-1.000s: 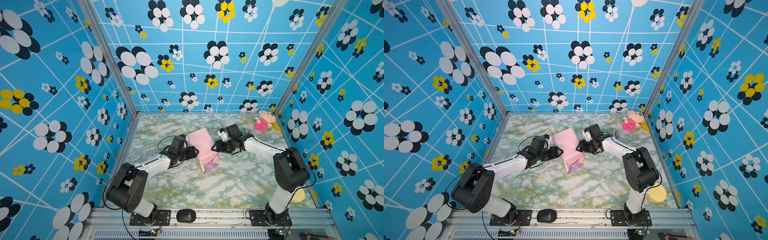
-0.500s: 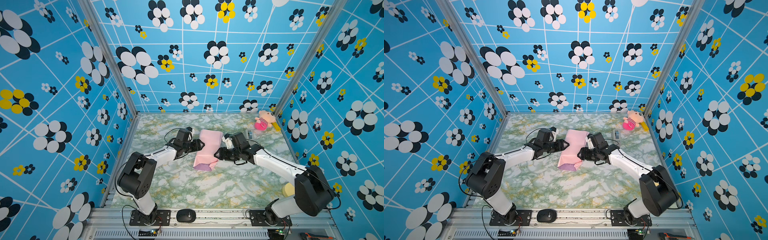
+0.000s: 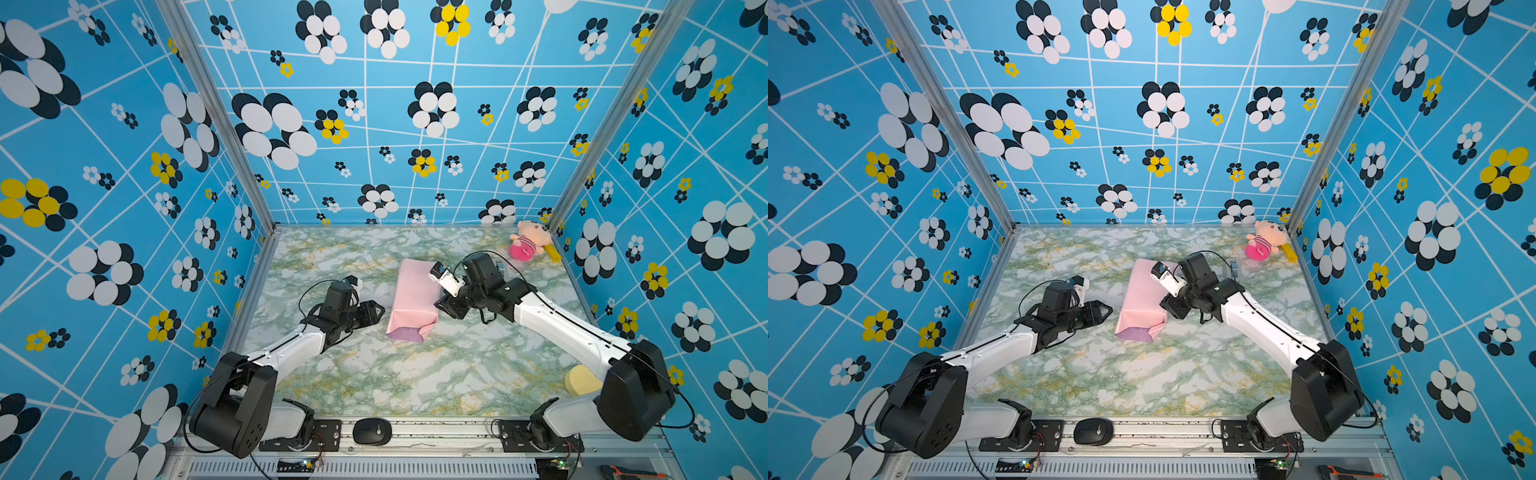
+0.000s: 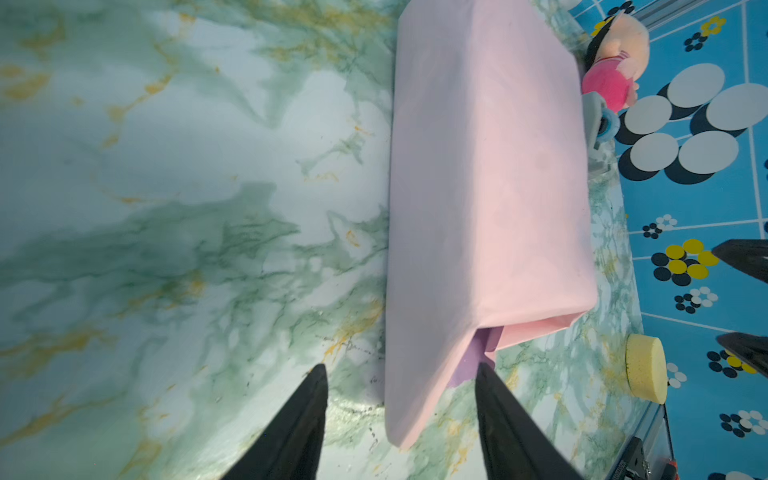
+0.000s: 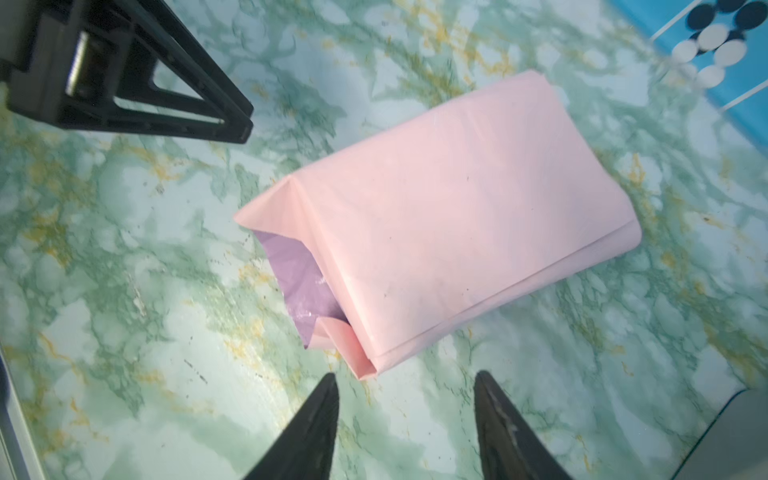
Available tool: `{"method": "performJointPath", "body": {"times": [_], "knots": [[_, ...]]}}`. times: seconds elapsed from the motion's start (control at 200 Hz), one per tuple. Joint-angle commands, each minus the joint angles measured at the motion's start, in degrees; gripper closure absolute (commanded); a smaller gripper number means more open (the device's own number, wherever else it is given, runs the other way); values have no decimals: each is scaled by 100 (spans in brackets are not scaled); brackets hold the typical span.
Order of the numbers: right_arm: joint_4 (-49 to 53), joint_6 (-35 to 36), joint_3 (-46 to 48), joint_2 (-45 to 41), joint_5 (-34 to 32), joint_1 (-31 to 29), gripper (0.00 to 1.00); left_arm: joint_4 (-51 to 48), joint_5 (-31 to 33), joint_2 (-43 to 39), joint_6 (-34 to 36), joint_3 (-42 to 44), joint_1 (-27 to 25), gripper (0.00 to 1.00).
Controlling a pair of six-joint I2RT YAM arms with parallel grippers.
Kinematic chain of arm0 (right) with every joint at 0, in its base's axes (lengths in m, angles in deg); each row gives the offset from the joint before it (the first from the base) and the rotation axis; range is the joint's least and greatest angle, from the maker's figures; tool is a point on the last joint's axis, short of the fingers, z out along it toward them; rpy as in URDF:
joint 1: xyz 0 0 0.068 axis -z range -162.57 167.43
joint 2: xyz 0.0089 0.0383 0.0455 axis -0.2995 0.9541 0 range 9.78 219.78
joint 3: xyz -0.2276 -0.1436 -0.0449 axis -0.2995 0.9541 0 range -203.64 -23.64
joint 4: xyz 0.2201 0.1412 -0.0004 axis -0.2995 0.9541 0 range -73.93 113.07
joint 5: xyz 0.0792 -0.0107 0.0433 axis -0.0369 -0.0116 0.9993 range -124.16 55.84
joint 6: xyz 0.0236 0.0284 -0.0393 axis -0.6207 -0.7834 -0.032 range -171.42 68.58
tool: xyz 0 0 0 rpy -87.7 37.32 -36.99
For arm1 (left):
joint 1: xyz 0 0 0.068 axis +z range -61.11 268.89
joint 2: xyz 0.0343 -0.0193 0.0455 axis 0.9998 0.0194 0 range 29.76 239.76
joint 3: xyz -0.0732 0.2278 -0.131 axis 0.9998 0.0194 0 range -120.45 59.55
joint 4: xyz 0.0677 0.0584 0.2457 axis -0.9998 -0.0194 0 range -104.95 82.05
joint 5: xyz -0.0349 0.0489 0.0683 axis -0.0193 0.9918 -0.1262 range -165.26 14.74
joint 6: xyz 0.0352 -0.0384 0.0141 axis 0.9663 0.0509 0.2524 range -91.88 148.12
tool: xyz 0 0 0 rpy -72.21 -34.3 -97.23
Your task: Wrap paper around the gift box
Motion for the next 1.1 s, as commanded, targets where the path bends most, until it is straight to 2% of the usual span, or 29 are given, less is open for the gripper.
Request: {"method": "performJointPath", "body": {"times": [0.0, 0.11, 0.22, 0.295, 0.35, 0.46, 0.64, 0.785, 1.095], "knots": [[944, -160, -622, 422, 93, 313, 46, 315, -45, 7, -77, 39, -16, 42], [1015, -1614, -615, 633, 1127, 645, 45, 653, -251, 296, -119, -145, -28, 42], [499, -2775, -40, 484, 1893, 675, 43, 813, -432, 641, -160, -451, -90, 42], [-93, -3737, 484, 332, 2036, 682, 43, 906, -465, 851, -161, -639, -180, 42], [-417, -4128, 775, 247, 2204, 675, 43, 929, -497, 1009, -155, -797, -244, 42], [-1165, -4964, 1327, 135, 2119, 674, 42, 1006, -543, 1279, -164, -1013, -340, 42], [-2070, -5573, 1680, 182, 1986, 532, 45, 1176, -566, 1519, -243, -1139, -427, 43], [-2274, -5699, 1709, 308, 1667, 442, 50, 1236, -603, 1626, -274, -1204, -504, 43], [-2696, -6037, 1940, 369, 1554, 237, 57, 1405, -669, 1797, -434, -1258, -621, 46]]}}
